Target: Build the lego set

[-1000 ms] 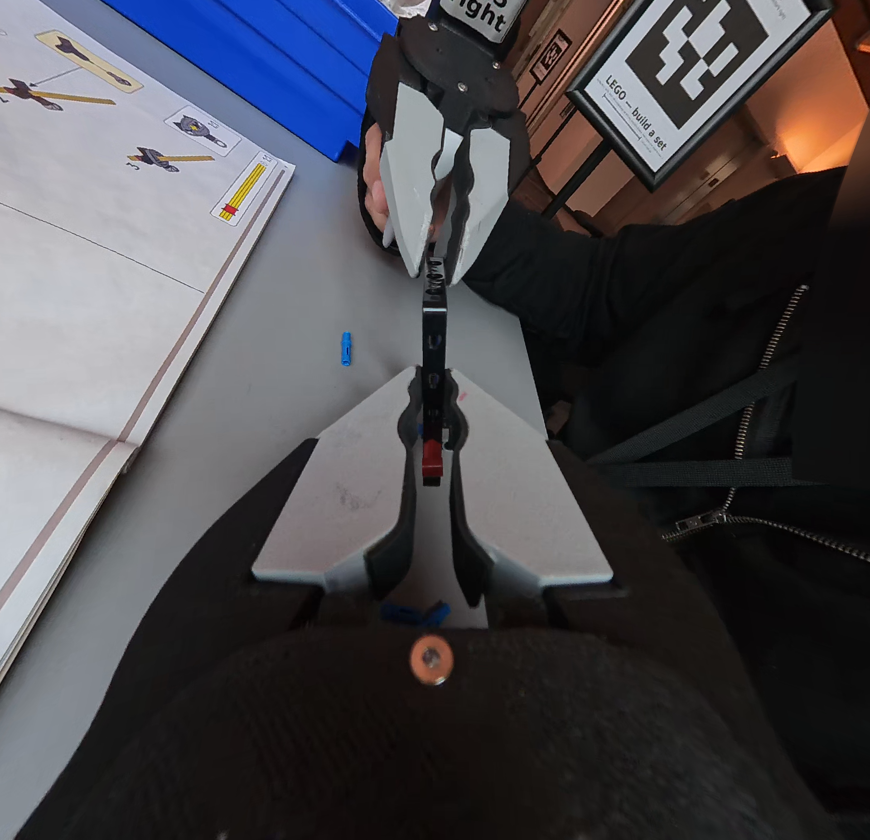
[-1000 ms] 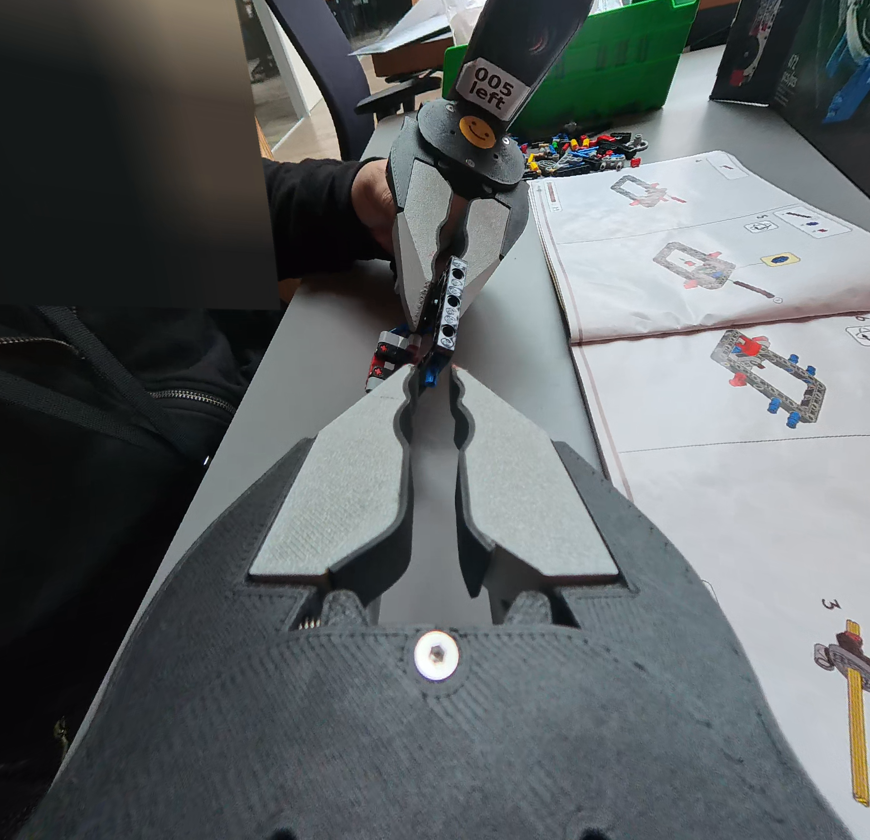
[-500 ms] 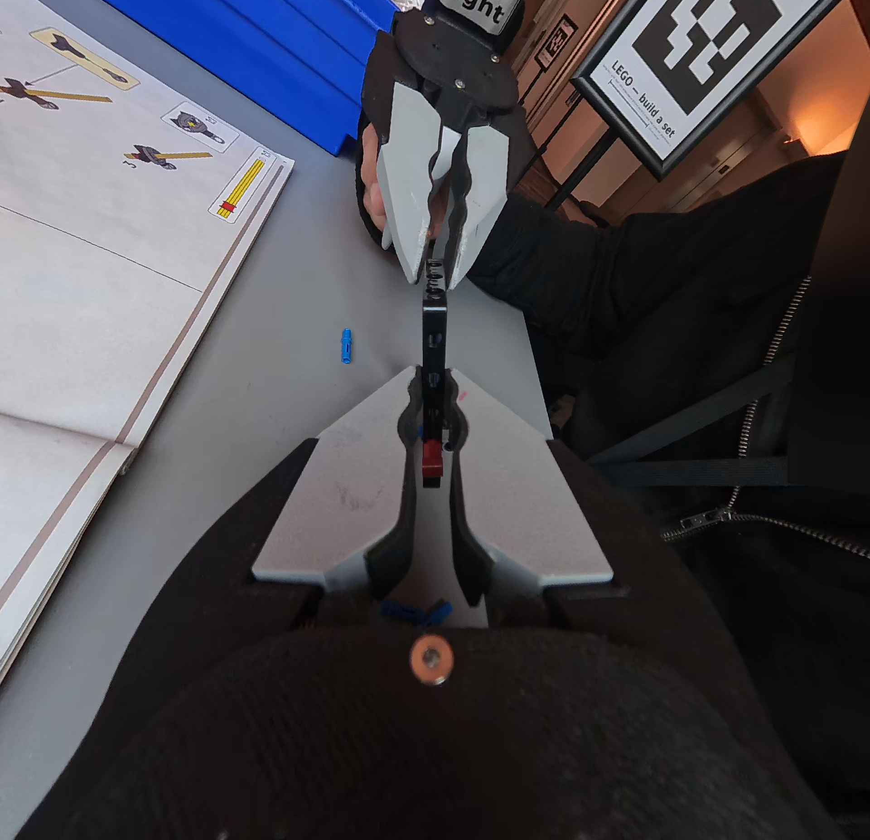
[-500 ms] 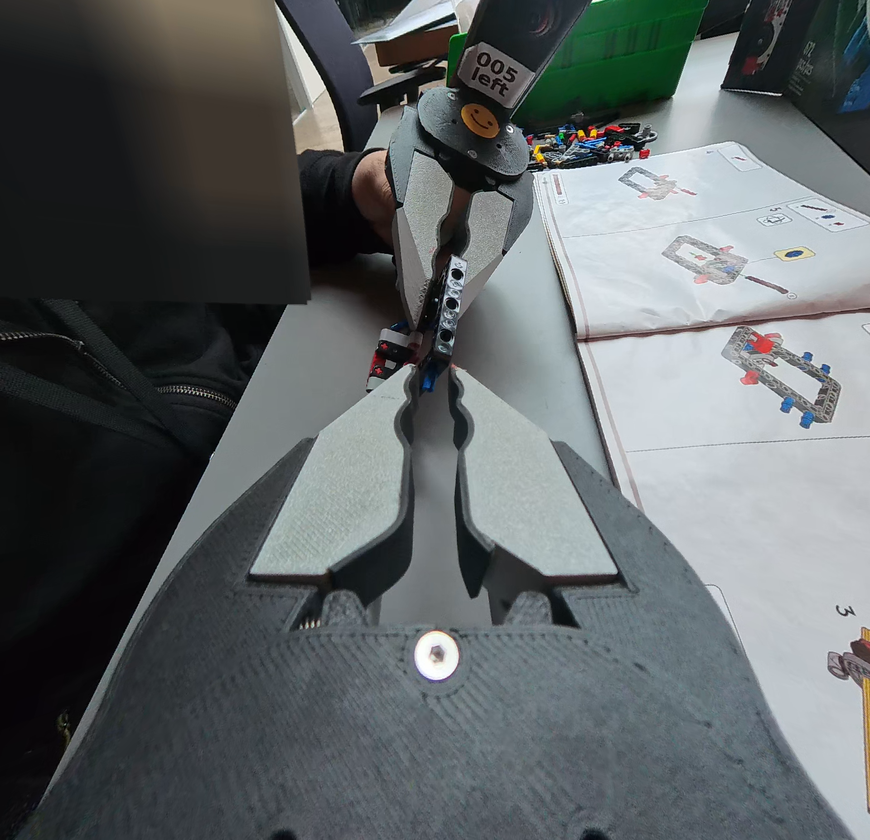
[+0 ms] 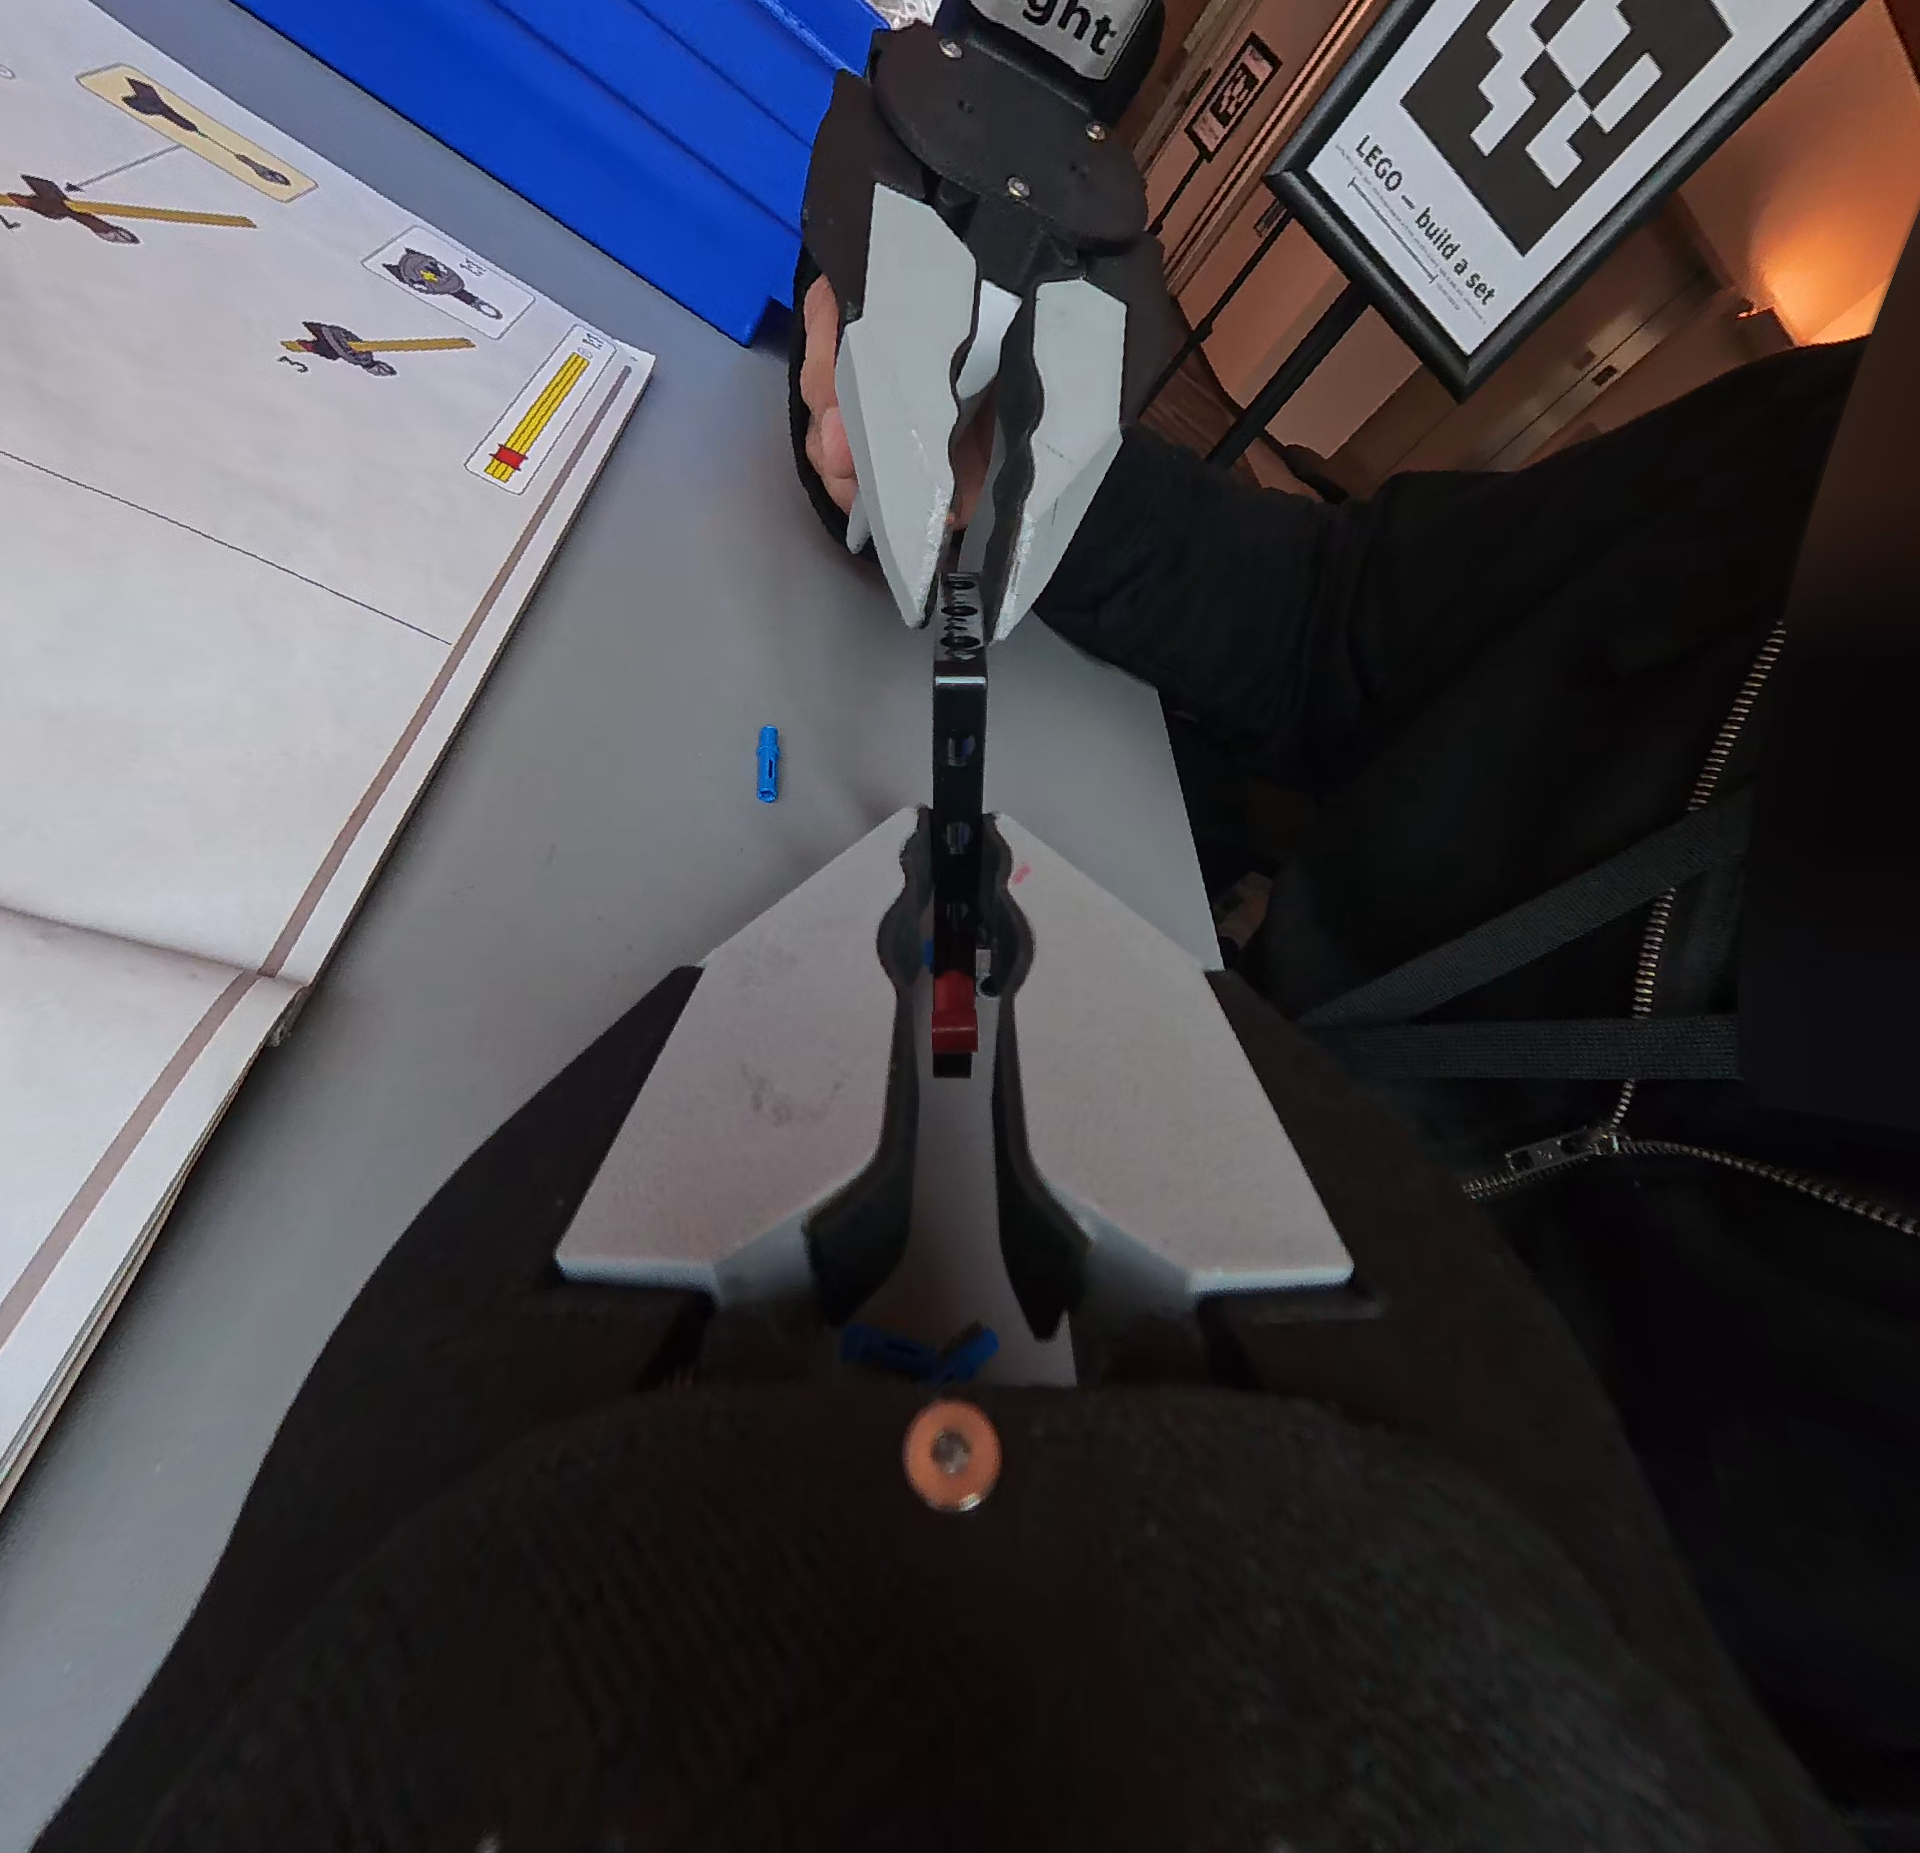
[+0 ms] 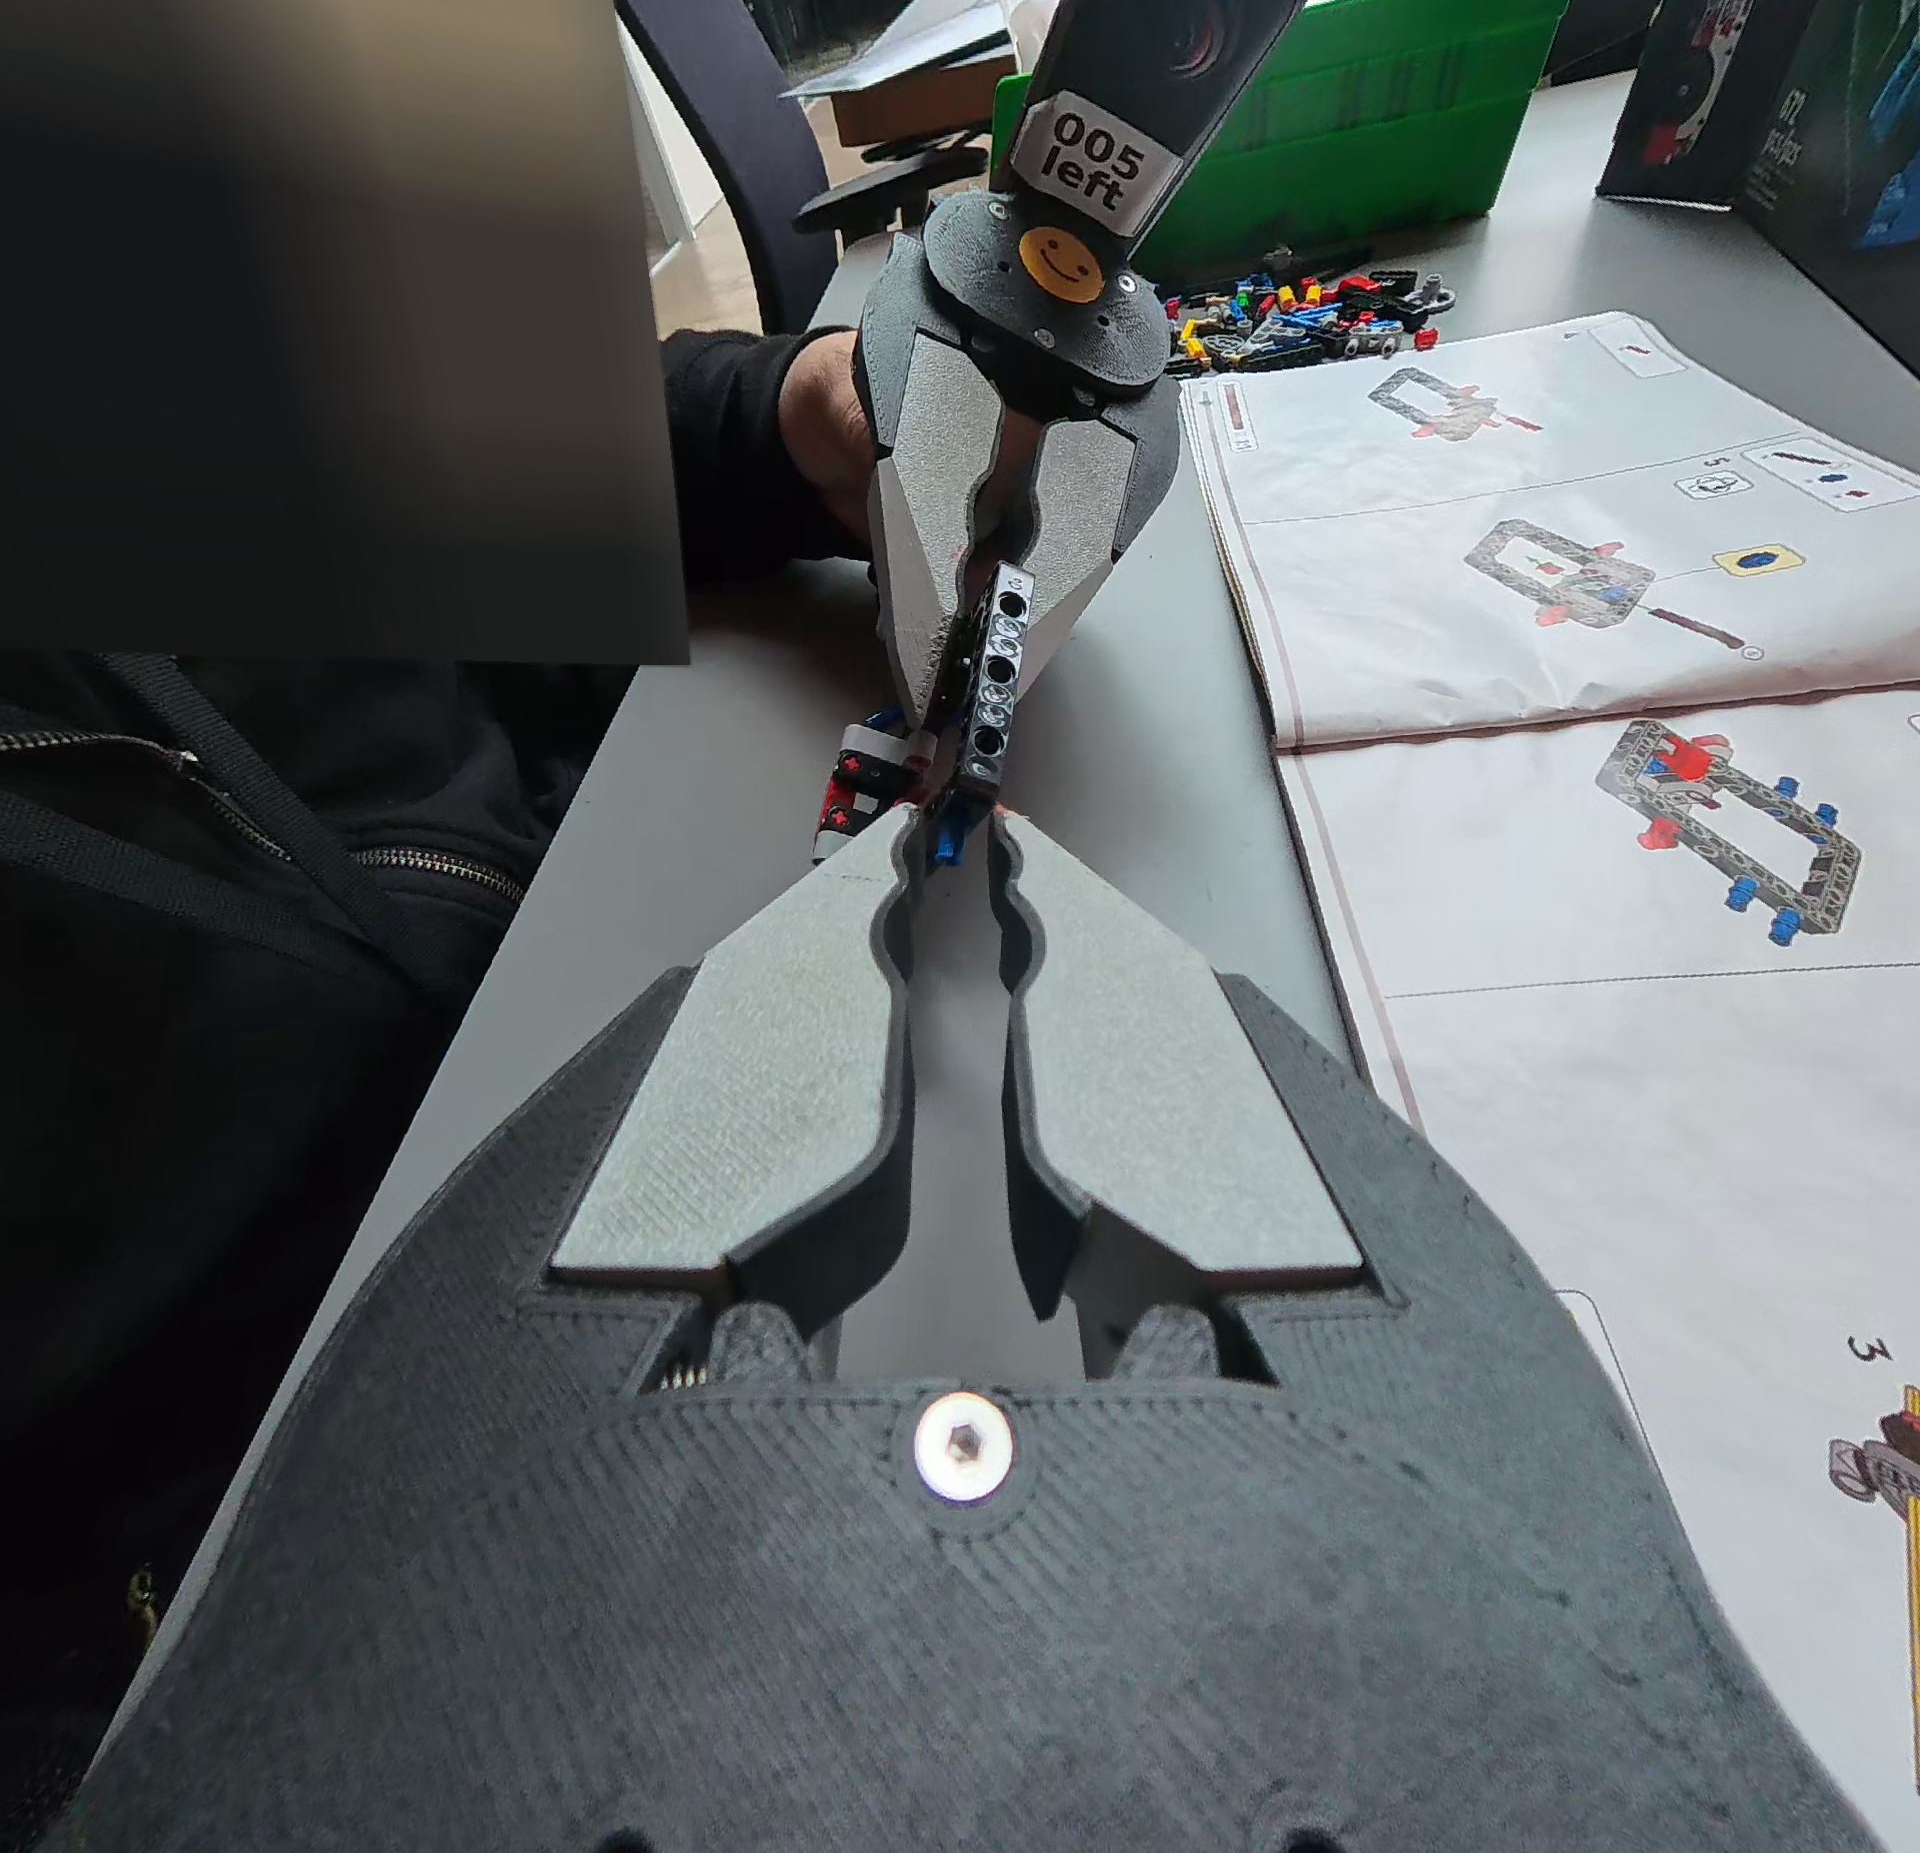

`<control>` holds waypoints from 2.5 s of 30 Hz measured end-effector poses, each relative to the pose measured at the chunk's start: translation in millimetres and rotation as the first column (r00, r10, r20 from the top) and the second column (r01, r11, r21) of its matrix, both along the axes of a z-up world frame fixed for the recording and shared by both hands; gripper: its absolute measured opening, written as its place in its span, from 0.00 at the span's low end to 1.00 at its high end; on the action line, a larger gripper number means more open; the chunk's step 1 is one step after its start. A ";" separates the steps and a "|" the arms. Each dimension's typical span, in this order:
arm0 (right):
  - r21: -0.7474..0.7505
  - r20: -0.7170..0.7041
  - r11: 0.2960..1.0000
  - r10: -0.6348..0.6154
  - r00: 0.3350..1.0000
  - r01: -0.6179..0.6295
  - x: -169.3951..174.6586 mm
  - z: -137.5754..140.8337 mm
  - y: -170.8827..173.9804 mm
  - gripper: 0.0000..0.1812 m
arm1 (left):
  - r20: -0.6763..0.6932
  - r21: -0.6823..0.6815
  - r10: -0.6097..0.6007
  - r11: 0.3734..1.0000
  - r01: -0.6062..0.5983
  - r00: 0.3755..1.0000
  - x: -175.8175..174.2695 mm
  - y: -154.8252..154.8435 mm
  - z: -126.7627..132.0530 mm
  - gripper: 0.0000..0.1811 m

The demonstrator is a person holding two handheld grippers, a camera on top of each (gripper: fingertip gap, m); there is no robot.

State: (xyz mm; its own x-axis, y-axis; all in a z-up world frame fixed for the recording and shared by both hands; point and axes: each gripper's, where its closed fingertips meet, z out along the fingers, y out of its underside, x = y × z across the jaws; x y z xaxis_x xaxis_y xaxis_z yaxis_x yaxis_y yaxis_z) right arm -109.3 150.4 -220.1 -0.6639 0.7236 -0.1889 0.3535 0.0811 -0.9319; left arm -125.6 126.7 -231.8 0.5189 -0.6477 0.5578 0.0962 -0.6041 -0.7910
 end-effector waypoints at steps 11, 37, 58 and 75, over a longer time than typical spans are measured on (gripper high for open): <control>0.022 -0.045 1.000 0.016 0.999 -0.015 4.6 7.4 0.1 0.07 | -0.010 0.024 0.009 1.000 -0.009 1.000 -1.7 0.4 2.3 0.03; 0.087 -0.177 0.952 -0.276 0.945 0.294 -1.3 28.6 59.5 0.16 | -0.153 0.067 0.081 0.995 -0.071 0.985 -10.8 8.5 -7.8 0.03; 0.081 -0.003 0.988 -0.135 0.991 0.134 -14.6 -10.2 15.8 0.16 | -0.183 0.013 0.089 0.996 -0.088 0.979 -13.0 10.8 -17.6 0.03; 0.057 -0.022 0.993 -0.102 0.995 0.103 -12.4 -4.4 8.1 0.01 | -0.213 0.075 0.070 0.996 -0.055 0.975 -9.4 8.1 -13.6 0.04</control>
